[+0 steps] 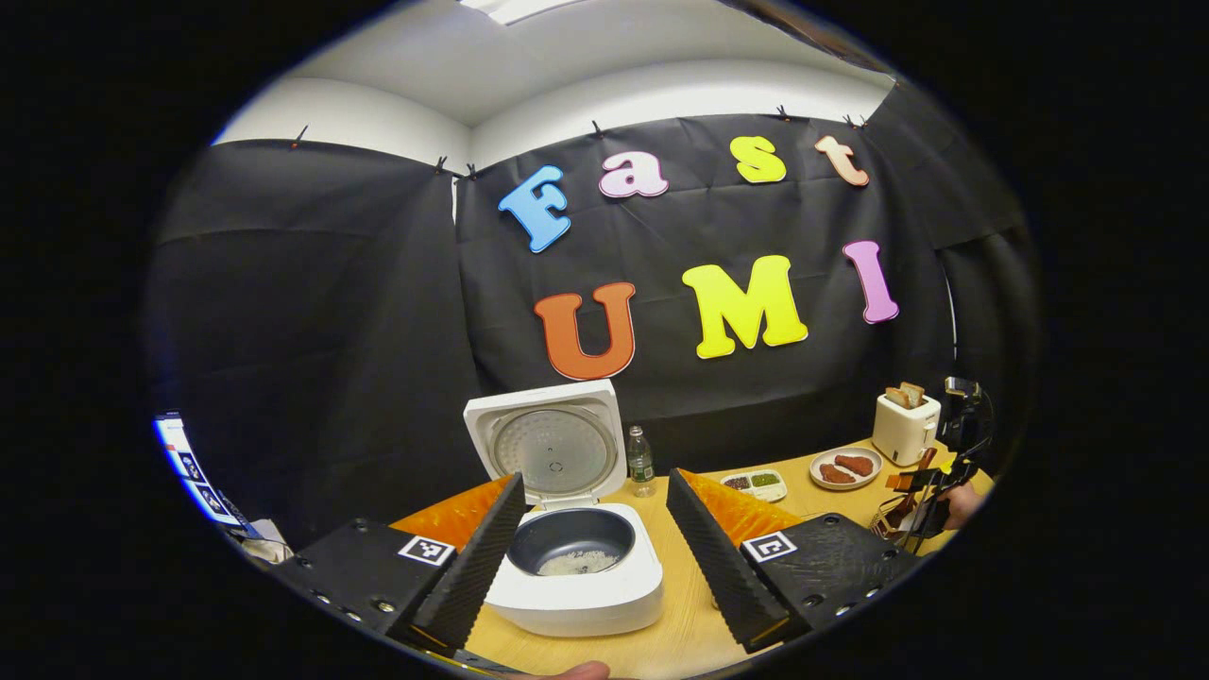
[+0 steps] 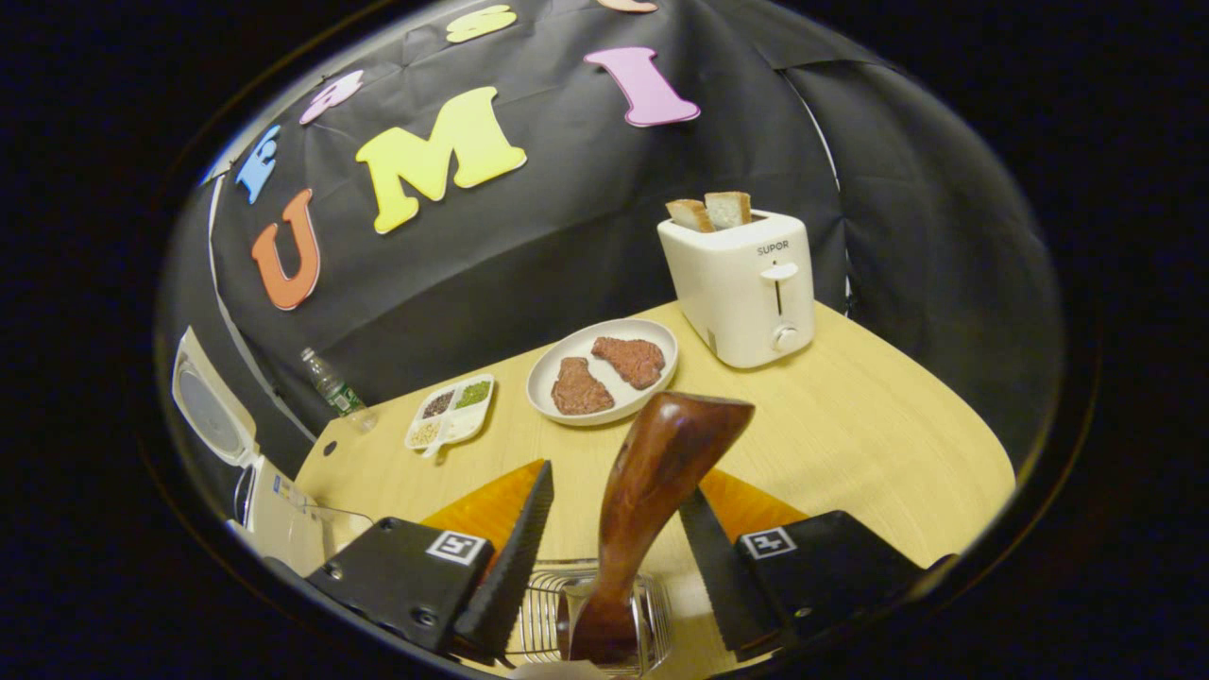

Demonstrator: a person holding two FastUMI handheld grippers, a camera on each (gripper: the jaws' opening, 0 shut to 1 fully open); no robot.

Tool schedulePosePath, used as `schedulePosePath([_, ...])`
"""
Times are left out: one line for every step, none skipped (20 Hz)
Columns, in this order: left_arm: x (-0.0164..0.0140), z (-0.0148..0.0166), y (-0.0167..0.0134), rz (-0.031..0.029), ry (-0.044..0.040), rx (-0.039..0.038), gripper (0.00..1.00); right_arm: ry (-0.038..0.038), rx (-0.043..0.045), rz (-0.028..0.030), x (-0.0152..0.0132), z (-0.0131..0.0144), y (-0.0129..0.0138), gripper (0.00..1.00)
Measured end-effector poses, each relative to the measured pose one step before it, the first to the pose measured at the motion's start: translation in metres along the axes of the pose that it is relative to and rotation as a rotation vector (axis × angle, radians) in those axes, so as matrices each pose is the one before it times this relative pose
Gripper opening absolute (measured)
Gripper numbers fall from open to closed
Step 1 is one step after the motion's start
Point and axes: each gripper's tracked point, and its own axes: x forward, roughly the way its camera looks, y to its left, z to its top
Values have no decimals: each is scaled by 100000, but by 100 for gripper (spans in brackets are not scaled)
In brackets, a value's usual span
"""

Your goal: Close the left gripper, press the button to open the rice cooker; take a wooden spoon from the chopstick holder with the right hand, scoop a spoonful of rice and pour it into the rice cooker, then put the wooden spoon back into the chopstick holder.

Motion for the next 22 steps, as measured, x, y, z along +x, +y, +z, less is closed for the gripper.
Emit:
schedulePosePath([45, -101, -183, -393, 473, 232, 95, -685, -481, -2006, -32, 148, -604, 72])
schedulePosePath([42, 36, 32, -128, -10, 50, 95, -128, -282, -680, 186, -43, -183, 63])
schedulePosePath([38, 153, 69, 222, -259, -499, 95, -224, 222, 367, -176, -7, -18, 55])
schedulePosePath([94, 38, 13, -163, 216, -621, 95, 501, 600, 2473, 175, -77, 586, 34])
schedulePosePath([66, -97, -55, -79, 248, -450, 95, 139, -229, 1912, -89, 35, 425, 30])
schedulePosePath([59, -46, 54, 125, -68, 48, 95, -51, -496, 386, -43, 58, 2, 28])
schedulePosePath([-24, 20, 154, 371, -296, -149, 95, -122, -71, 472, -92, 131, 215, 27])
schedulePosePath([34, 35, 113, 216, -23, 12, 95, -485, 607, 875, -470, 66, 207, 26])
schedulePosePath([-12, -258, 173, 300, 656, 76, 95, -952, -556, 172, -456, 422, 374, 26])
schedulePosePath([-112, -272, 188, 236, 529, -239, 95, -1664, -1583, 191, -880, 593, 373, 25])
schedulePosePath([-64, -151, 284, 263, 534, -429, 95, -1884, -2603, 210, -1221, 828, 661, 25])
schedulePosePath([-28, -114, 366, -230, 127, -646, 95, -2167, -2980, 668, -835, 993, 701, 25])
schedulePosePath([-6, -127, 349, 336, -108, -294, 95, -2481, -3581, -43, -1195, 1343, 541, 24])
schedulePosePath([57, -495, 327, 21, 607, -96, 95, -2799, -3993, -1198, -1083, 1301, 452, 24])
schedulePosePath([-40, -360, 489, 377, 230, -123, 95, -2917, -3602, -1130, -1239, 1664, 437, 24])
schedulePosePath([122, -104, 514, 1032, -66, -362, 95, -2875, -1890, -188, -1124, 1389, 634, 24])
schedulePosePath([-11, -247, 253, 676, 1203, -826, 95, -2230, -1965, -568, -1102, 1560, 707, 24])
schedulePosePath([-123, -283, 273, 380, 683, -1001, 95, -2329, -1808, -1033, -1202, 1543, 331, 24])
schedulePosePath([-34, -17, 396, 1405, -217, -437, 95, -3351, -2706, -127, -1080, 1909, 772, 24])
schedulePosePath([235, -98, 547, 1584, 312, -257, 95, -3015, -3120, 523, -793, 1548, 1012, 24])
schedulePosePath([160, -184, 299, 1158, 497, -79, 95, -2224, -3008, 310, -767, 1358, 982, 24])
schedulePosePath([27, -207, 245, 812, -149, 500, 95, -1766, -2130, 1749, -685, 974, 1248, 24])
